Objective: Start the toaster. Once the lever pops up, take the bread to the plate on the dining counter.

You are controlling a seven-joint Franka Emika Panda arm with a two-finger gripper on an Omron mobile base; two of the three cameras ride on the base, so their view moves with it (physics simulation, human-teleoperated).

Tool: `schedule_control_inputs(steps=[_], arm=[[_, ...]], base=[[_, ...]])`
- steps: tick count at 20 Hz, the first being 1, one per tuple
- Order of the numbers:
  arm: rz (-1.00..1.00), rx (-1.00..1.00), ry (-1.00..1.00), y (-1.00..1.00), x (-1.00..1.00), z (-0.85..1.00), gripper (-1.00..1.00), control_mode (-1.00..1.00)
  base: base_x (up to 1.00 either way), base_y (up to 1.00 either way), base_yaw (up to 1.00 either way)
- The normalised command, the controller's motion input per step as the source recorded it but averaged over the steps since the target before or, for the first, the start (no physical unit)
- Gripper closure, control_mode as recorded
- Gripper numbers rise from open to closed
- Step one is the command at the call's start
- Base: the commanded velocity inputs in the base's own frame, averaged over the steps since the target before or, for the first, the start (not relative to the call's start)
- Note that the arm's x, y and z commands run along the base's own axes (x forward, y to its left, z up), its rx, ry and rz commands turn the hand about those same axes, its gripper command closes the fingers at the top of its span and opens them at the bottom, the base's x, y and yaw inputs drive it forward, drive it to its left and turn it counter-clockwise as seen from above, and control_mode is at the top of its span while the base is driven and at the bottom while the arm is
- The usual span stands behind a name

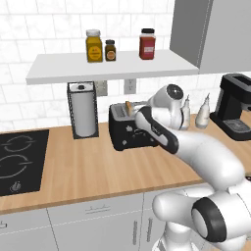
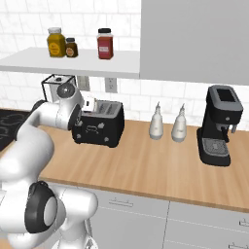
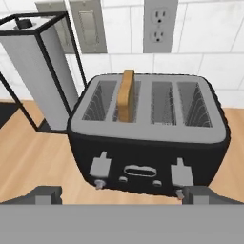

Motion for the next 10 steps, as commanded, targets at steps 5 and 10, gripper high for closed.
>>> schedule_control_inputs(steps=[5,10], arm=[[0.00,0.00,0.00,0.16,0.15,-0.02,-1.00,-1.00],[0.00,-0.01,0.00,0.13,0.17,0.00,-1.00,-1.00]], base=[[0.00,0.00,0.00],[0.00,0.00,0.00]])
